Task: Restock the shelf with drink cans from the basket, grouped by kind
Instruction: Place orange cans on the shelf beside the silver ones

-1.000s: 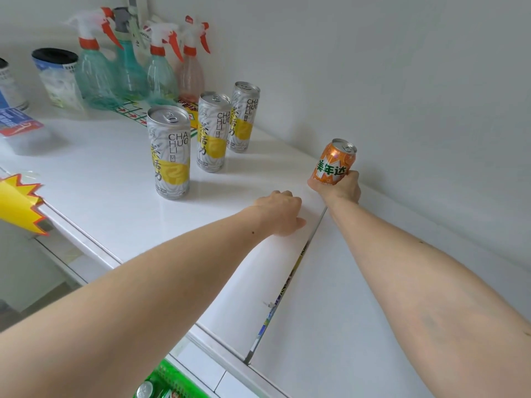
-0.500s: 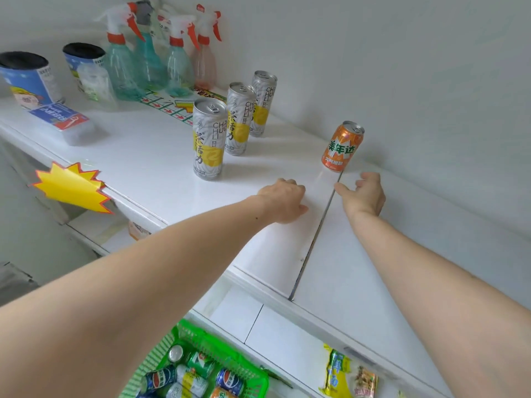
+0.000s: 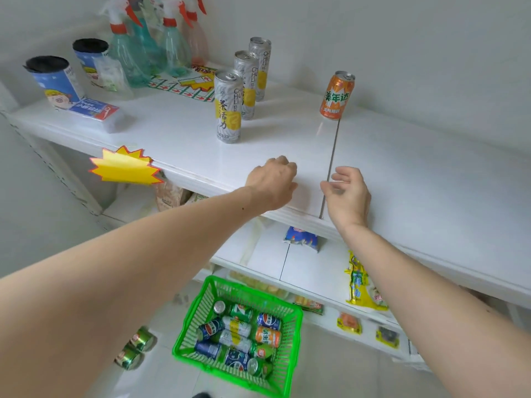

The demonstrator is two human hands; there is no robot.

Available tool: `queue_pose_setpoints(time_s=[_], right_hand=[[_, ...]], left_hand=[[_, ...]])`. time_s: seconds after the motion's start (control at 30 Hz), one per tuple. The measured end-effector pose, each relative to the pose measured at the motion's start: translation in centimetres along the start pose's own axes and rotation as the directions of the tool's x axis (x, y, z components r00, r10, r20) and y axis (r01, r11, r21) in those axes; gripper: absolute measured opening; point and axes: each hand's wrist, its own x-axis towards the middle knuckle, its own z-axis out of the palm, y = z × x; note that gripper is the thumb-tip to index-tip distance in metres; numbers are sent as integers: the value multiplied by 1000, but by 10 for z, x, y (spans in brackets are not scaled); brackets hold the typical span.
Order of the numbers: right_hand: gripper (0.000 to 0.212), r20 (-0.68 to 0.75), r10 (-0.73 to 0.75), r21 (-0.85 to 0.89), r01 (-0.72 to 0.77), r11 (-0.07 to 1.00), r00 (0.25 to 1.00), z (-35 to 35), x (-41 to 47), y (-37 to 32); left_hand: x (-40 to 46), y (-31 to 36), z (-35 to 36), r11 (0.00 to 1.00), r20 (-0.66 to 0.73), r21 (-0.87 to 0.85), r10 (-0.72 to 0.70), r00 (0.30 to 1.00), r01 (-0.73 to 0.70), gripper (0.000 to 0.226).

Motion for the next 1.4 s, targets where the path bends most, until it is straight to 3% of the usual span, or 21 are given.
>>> queue_pose_setpoints(time_s=[0.2, 0.4, 0.8, 0.93, 1.07, 1.27, 1.4], right_hand=[[31, -10, -167, 59, 167, 984, 986, -9, -63, 9], [34, 124, -214, 48, 210, 977, 969, -19, -140, 70], [47, 401, -1, -228, 100, 969, 916, 30, -232, 216], [51, 480, 123, -347, 59, 936, 869, 53, -241, 254], [55, 568, 182, -457, 124, 881, 803, 79, -245, 296], [61, 588, 328, -601, 127, 789, 739, 125, -237, 373], [63, 635, 417, -666, 188, 721, 650, 159, -235, 437]], left_hand=[[-53, -1, 14, 997, -233, -73, -45, 971, 29, 27], [-123, -9, 72, 974, -329, -216, -141, 934, 71, 24], [-216, -68, 231, 914, 74, -244, -317, 946, 325, 30], [-227, -95, 285, 880, 258, -225, -360, 897, 418, 35], [-238, -117, 348, 843, 383, -203, -400, 833, 498, 37], [-240, -131, 435, 802, 507, -183, -419, 753, 569, 36], [-227, -137, 500, 788, 542, -179, -421, 728, 589, 40]])
